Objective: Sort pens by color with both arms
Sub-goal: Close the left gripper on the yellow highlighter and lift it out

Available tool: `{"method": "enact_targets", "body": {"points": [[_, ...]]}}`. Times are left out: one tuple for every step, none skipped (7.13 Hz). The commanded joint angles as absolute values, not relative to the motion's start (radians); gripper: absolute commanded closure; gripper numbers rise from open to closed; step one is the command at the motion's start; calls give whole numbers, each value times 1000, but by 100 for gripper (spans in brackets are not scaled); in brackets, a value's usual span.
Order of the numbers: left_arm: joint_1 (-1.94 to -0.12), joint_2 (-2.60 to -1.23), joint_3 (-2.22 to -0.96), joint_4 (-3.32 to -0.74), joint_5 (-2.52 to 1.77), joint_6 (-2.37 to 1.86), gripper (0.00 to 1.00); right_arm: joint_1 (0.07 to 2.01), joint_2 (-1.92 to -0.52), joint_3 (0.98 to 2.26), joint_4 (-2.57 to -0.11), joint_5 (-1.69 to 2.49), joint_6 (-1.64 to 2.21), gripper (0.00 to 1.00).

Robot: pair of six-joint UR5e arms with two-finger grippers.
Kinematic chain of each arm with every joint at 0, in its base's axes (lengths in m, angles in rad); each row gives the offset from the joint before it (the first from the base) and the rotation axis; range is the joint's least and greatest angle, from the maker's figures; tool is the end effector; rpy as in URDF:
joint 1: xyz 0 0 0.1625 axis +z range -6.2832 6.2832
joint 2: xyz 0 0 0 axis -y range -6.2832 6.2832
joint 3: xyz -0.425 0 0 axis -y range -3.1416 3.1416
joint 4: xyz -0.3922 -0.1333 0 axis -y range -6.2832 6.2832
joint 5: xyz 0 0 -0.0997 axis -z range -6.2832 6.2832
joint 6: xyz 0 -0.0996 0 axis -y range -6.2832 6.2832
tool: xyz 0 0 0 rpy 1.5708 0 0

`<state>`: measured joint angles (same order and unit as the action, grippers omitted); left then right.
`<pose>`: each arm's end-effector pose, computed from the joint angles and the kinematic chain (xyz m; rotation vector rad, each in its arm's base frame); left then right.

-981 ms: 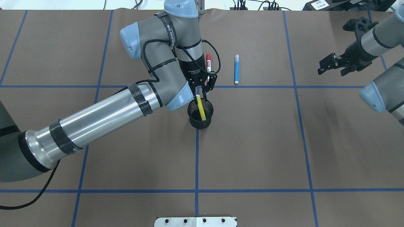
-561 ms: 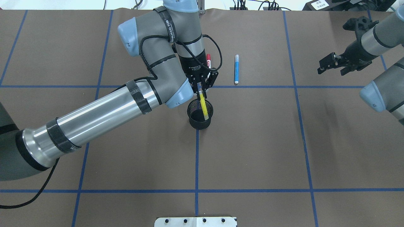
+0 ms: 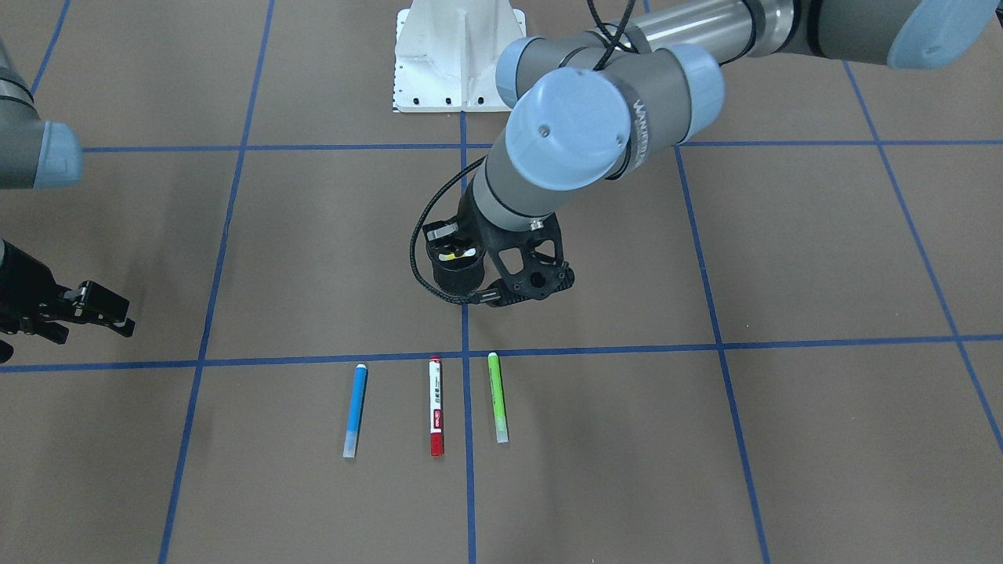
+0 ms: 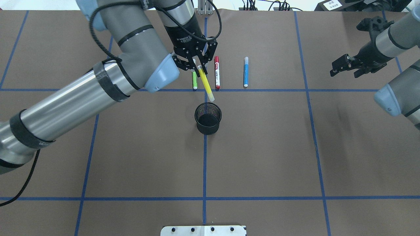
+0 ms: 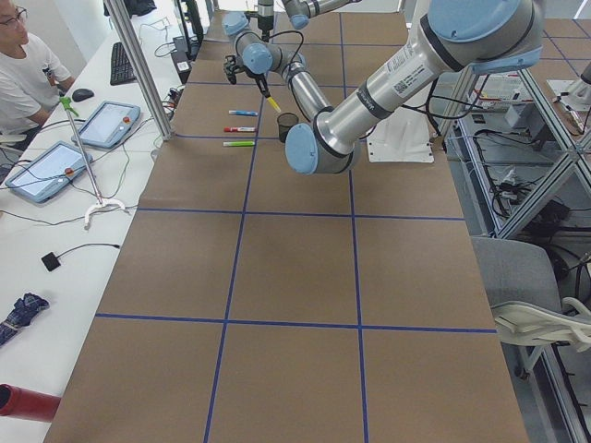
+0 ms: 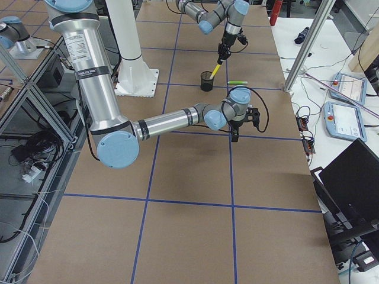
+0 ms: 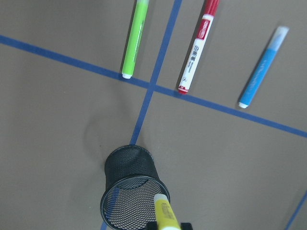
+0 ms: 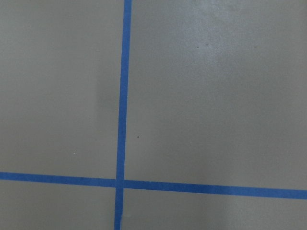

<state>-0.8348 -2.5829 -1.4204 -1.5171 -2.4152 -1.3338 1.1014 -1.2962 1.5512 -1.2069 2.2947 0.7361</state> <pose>0.4481 -0.5824 0.0638 -0.2968 1.0551 -0.1961 -0.2201 -0.5827 0.4756 0.0899 -0.9100 0.0239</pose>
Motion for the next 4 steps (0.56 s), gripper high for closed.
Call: {"method": "enact_targets", "body": {"points": [[-876, -2542, -1570, -1514, -2265, -1333, 100, 1101, -1296, 1554, -1206, 2292, 736, 0], [-868, -2499, -1663, -1516, -2088, -1333, 100, 1101, -1298, 1557, -1206, 2281, 741, 0], [-800, -2429, -1754, -1528, -1890, -1333, 100, 1101, -1307, 1565, -1204, 2261, 741, 0], [-717, -2369, -1805, -1572, -1673, -1335, 100, 1101, -1308, 1571, -1204, 2253, 742, 0]]}}
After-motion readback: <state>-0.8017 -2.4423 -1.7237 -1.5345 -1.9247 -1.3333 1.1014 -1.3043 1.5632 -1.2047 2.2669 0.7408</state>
